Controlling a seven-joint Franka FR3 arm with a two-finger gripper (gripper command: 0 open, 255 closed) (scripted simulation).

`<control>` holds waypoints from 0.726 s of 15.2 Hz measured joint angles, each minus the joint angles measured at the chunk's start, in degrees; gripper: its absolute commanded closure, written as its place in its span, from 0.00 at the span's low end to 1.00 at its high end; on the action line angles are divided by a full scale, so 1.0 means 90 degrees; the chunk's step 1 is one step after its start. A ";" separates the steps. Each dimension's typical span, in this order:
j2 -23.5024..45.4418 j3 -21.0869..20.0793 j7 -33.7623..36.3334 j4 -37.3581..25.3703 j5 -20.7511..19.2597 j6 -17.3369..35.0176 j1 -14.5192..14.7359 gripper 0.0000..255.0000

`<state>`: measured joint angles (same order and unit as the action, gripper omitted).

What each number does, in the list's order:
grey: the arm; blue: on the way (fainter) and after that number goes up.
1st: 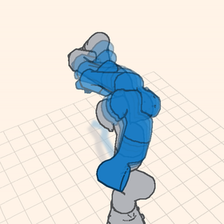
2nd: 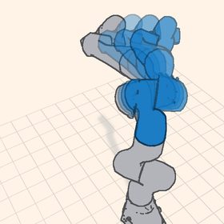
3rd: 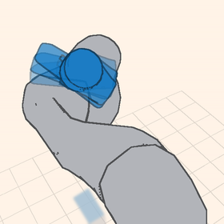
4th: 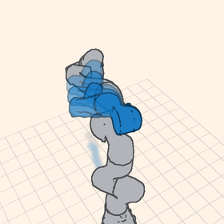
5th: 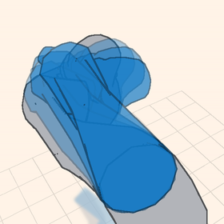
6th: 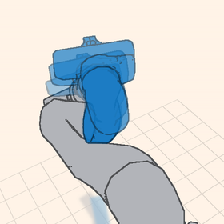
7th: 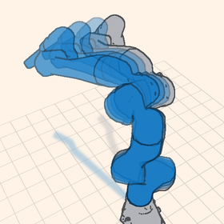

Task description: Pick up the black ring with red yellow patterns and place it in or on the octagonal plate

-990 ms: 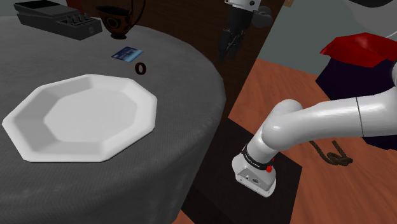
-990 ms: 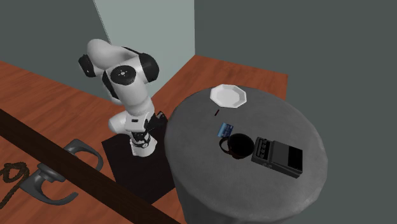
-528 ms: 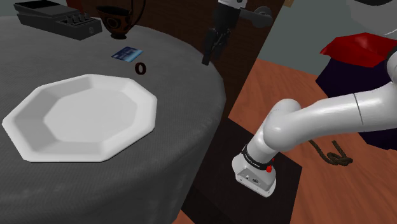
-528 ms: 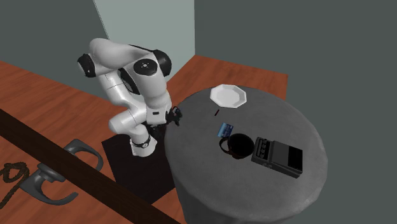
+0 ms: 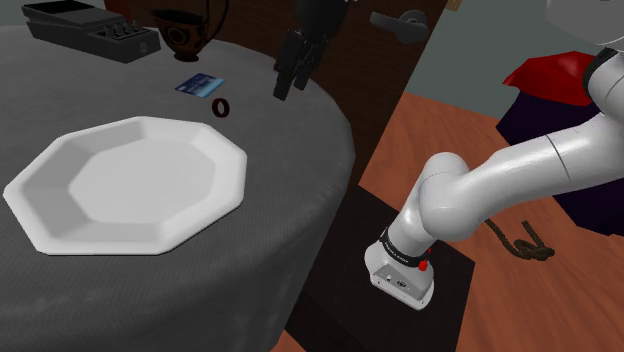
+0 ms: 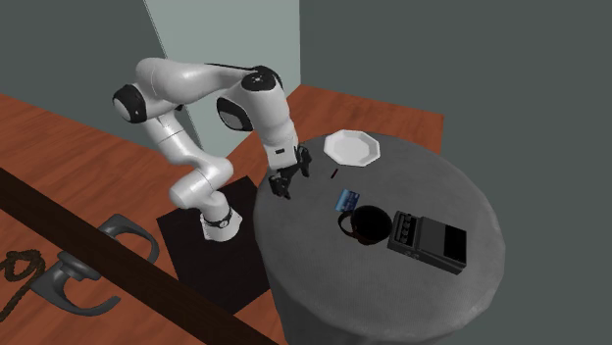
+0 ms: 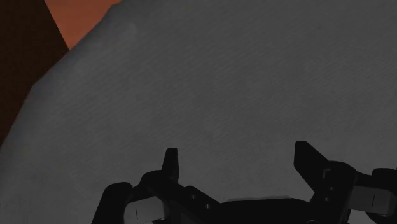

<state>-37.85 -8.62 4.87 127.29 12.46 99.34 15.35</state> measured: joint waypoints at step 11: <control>0.0665 -0.0798 0.0228 -0.0489 0.0487 0.1342 0.0441 0.00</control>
<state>-31.87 -15.80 6.92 122.90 16.84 111.41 19.32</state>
